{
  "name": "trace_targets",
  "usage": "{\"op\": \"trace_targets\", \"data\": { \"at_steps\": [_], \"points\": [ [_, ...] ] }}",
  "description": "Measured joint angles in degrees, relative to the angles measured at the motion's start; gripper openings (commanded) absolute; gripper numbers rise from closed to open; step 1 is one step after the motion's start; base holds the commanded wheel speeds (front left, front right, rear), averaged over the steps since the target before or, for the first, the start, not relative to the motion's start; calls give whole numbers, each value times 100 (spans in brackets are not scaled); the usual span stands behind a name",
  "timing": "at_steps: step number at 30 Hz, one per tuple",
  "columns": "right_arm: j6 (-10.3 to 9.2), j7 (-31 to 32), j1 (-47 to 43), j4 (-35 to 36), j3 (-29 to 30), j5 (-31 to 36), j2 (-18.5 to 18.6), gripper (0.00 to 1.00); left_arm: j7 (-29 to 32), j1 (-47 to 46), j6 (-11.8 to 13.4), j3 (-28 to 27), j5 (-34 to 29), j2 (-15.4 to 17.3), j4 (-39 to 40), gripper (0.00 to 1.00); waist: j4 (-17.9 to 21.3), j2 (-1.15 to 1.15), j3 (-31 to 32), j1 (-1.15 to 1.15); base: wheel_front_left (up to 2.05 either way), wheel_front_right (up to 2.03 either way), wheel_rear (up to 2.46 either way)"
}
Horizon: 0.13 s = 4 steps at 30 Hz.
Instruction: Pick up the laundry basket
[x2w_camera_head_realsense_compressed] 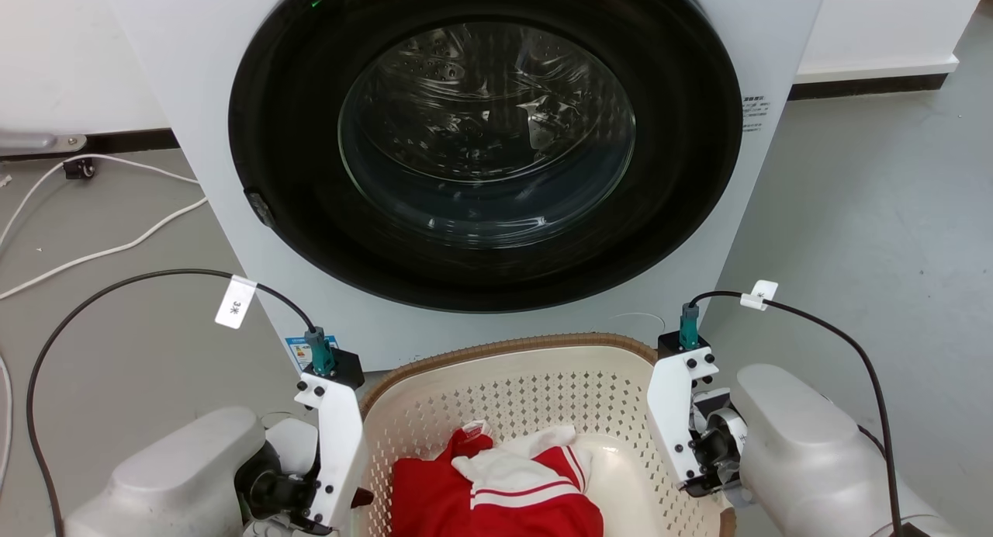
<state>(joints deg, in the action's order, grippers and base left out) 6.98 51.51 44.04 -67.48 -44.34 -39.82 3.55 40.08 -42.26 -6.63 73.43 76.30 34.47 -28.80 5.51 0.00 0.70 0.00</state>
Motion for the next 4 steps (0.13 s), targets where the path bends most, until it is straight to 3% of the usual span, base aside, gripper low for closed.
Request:
{"op": "trace_targets", "data": {
  "at_steps": [4],
  "points": [
    [0, -7, 4, -27, -11, -8, 0, 0, -9, 0, 0, 0, -9, -19, -26, 0, 0, 0, 7, 0, 0, 0, 0]
  ]
}}
